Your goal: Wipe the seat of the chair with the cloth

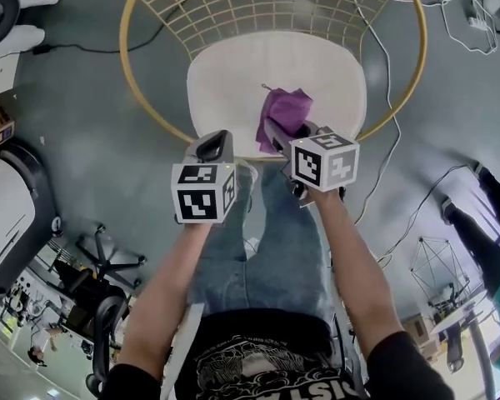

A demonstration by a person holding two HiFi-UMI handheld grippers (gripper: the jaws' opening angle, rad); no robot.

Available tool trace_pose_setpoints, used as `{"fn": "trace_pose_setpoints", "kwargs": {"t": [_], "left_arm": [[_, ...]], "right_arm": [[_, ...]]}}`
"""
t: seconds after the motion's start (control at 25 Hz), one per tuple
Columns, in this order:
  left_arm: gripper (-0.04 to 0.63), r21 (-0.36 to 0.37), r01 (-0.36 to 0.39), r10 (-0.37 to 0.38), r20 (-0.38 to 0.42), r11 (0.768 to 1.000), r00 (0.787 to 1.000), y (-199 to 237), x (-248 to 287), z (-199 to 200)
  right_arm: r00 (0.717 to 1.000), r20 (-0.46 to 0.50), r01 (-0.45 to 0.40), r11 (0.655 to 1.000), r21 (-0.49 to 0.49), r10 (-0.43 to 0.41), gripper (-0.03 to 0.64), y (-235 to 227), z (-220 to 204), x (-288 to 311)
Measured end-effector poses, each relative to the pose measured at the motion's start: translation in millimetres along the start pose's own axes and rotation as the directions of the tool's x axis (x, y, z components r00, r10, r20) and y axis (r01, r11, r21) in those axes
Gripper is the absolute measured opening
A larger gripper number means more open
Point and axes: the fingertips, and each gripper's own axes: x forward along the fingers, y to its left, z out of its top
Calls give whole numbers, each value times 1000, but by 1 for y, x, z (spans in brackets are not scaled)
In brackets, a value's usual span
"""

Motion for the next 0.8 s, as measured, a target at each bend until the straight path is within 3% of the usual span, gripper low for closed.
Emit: {"fn": "trace_pose_setpoints", "kwargs": {"t": [0.24,0.48,0.8], "left_arm": [[2,-15,-6,6,8,1000,1000,42,-21,-12],[2,-1,-5,5,8,1000,1000,81,-37,-24],[2,33,43,-43,-1,999,999,92,-38,-33]], "right_arm": [[998,-24,-61,998,-15,61,58,59,-8,52],[994,29,-101,995,-10,101,58,107,0,100],[996,56,-67,997,-22,68,58,108,-10,121]]}}
